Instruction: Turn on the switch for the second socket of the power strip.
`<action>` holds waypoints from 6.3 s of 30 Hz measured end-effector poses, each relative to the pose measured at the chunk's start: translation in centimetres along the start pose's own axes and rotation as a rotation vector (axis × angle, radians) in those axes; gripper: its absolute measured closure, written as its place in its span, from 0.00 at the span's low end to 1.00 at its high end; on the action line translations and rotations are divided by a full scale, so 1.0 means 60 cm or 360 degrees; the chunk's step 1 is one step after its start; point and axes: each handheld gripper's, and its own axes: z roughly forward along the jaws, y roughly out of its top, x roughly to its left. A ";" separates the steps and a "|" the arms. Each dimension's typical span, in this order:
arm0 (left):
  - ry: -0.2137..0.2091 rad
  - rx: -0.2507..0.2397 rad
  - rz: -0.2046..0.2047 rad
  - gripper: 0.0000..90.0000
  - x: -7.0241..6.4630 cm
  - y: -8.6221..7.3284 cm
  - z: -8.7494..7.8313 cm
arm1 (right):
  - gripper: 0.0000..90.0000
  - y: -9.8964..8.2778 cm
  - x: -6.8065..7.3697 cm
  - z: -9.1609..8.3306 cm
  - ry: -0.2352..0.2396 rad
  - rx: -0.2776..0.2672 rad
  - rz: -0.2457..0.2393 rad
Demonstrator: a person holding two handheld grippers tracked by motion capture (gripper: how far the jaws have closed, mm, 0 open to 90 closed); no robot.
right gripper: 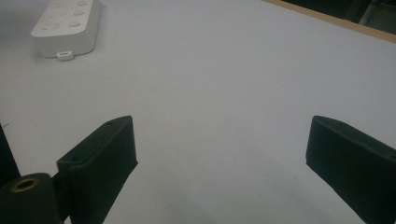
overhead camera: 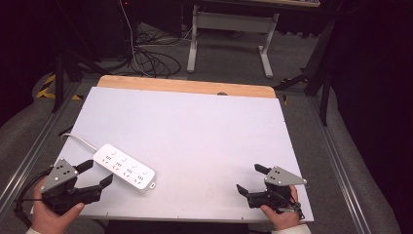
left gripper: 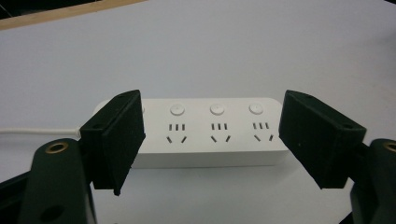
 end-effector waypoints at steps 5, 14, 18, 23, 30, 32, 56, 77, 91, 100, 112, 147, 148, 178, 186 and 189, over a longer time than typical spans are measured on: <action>-0.0017 -0.0006 0.0007 0.26 -0.002 0.016 0.006 | 0.10 0.000 0.002 0.001 0.0004 0.0002 -0.0006; -0.0008 0.0010 0.0044 0.29 -0.009 0.038 0.019 | 0.10 0.000 0.001 0.001 0.0010 0.0002 -0.0007; -0.0021 0.0014 0.0023 0.29 -0.009 0.045 0.025 | 0.10 0.000 0.001 0.001 0.0011 0.0005 -0.0008; -0.0029 0.0015 0.0021 0.29 -0.008 0.054 0.031 | 0.10 -0.001 0.002 0.002 0.0015 0.0005 -0.0011; -0.0031 0.0027 0.0029 0.30 -0.008 0.061 0.042 | 0.10 -0.001 0.001 0.002 0.0019 0.0005 -0.0012; -0.0029 0.0031 0.0043 0.30 -0.008 0.064 0.045 | 0.10 -0.001 0.001 0.002 0.0019 0.0009 -0.0012; -0.0039 0.0053 0.0084 0.47 -0.011 0.078 0.071 | 0.10 -0.001 0.001 0.003 0.0022 0.0011 -0.0006; -0.0094 0.0249 -0.0039 1.00 0.026 0.090 0.097 | 0.11 -0.001 0.001 0.002 0.0005 0.0005 -0.0018; -0.0027 0.0429 -0.0017 1.00 0.034 0.090 0.124 | 0.11 -0.001 0.001 0.001 0.0001 0.0003 -0.0018; 0.0002 0.0520 -0.0025 1.00 0.036 0.089 0.145 | 0.11 -0.001 0.000 0.001 0.0003 0.0004 -0.0019; 0.0018 0.0637 -0.0027 1.00 0.039 0.083 0.167 | 0.11 -0.002 -0.001 0.001 -0.0003 0.0007 -0.0021; 0.0049 0.0774 0.0001 1.00 0.043 0.071 0.196 | 0.11 -0.002 -0.001 0.002 -0.0003 0.0008 -0.0018; 0.0047 0.0775 -0.0003 1.00 0.043 0.070 0.196 | 0.11 -0.002 -0.001 0.002 -0.0004 0.0009 -0.0018; 0.0096 0.0725 -0.0059 1.00 0.039 0.061 0.199 | 0.11 -0.002 -0.001 -0.002 -0.0012 0.0000 -0.0017; 0.0087 0.0719 -0.0077 1.00 0.041 0.059 0.198 | 0.11 -0.002 -0.001 -0.002 -0.0010 -0.0002 -0.0015; 0.0112 0.0719 -0.0058 1.00 0.036 0.058 0.198 | 0.11 -0.002 -0.001 -0.002 -0.0010 -0.0002 -0.0015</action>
